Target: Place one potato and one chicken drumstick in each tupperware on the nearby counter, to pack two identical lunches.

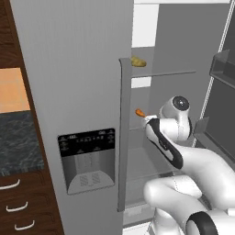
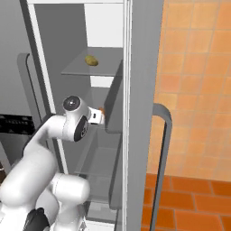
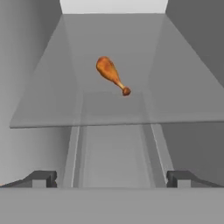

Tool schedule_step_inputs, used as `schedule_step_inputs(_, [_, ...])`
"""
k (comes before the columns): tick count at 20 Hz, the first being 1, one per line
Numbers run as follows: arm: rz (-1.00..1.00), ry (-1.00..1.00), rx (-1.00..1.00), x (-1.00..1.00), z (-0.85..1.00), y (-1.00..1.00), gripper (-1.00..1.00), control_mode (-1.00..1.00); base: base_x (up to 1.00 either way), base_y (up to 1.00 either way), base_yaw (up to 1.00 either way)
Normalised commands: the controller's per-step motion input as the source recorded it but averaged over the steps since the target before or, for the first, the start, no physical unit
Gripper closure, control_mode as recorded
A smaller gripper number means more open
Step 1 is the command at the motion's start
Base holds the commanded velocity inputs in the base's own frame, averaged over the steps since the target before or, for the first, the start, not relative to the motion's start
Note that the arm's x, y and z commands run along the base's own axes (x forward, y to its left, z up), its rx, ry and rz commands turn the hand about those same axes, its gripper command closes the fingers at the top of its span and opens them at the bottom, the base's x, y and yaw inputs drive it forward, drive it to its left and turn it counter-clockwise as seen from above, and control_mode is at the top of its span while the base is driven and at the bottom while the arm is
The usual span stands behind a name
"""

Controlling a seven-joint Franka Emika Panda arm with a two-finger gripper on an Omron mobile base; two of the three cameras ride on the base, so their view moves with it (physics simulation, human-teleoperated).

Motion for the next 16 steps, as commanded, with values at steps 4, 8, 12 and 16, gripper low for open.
schedule_step_inputs(4, [0.16,0.00,-0.08,0.36,-0.03,-0.24,-1.00,-1.00,0.00,0.00,0.00])
schedule_step_inputs(8, [0.21,0.06,-0.01,0.53,-0.05,0.00,-1.00,-1.00,0.00,0.00,0.00])
schedule_step_inputs(12, [0.02,0.02,0.00,0.57,-0.03,0.00,-1.00,-1.00,0.00,0.00,0.00])
schedule_step_inputs(16, [0.01,0.00,-0.01,0.64,-0.23,0.00,-1.00,-1.00,0.00,0.00,0.00])
